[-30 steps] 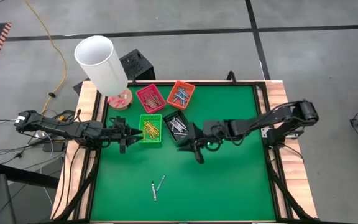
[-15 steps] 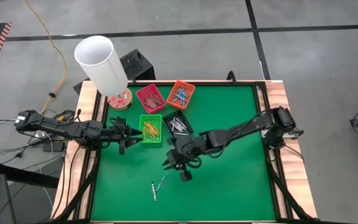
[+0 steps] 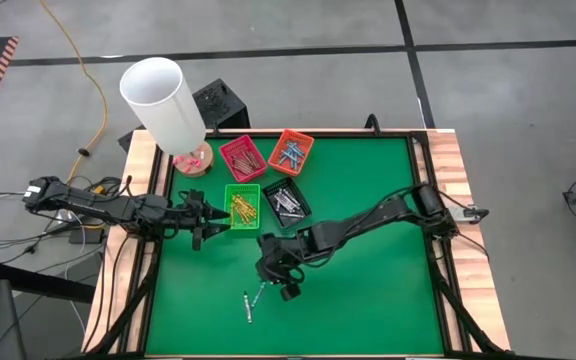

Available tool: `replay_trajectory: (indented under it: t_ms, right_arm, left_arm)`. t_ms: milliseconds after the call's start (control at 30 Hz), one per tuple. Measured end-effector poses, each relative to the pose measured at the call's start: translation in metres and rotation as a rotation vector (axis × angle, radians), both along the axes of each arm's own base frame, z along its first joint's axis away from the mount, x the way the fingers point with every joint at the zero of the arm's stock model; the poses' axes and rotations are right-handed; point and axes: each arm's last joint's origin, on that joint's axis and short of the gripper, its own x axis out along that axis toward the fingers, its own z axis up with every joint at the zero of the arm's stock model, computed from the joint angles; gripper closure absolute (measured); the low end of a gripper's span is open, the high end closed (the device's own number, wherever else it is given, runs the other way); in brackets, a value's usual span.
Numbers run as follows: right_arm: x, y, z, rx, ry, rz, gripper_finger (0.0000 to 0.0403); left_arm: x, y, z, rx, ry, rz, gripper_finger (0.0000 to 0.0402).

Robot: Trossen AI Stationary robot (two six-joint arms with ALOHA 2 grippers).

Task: Sort crayons
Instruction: Put the blue crayon into the orange bin

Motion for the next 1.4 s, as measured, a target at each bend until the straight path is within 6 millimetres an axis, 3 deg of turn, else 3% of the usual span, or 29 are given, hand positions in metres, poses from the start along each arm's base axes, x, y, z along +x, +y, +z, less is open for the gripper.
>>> replay_trajectory:
  t_ms: [133, 333, 633, 733, 1400]
  right_arm:
    - [0.001, 0.002, 0.002, -0.012, -0.024, -0.004, 0.0325]
    - [-0.004, 0.020, 0.014, -0.041, -0.035, 0.076, 0.0318]
    - [-0.009, 0.030, 0.008, -0.093, -0.002, 0.064, 0.0211]
    - [-0.008, 0.029, 0.010, -0.119, -0.028, 0.046, 0.0192]
    - [-0.002, 0.020, 0.013, -0.052, -0.047, -0.034, 0.0216]
  left_arm:
    - [0.000, 0.000, 0.000, -0.014, 0.001, 0.001, 0.0194]
    - [0.000, 0.000, 0.001, -0.017, -0.006, -0.010, 0.0194]
    - [0.000, -0.001, 0.000, -0.022, 0.000, -0.023, 0.0194]
    - [0.000, -0.001, 0.000, -0.022, 0.001, -0.023, 0.0194]
    - [0.000, -0.001, 0.000, -0.031, 0.001, -0.018, 0.0194]
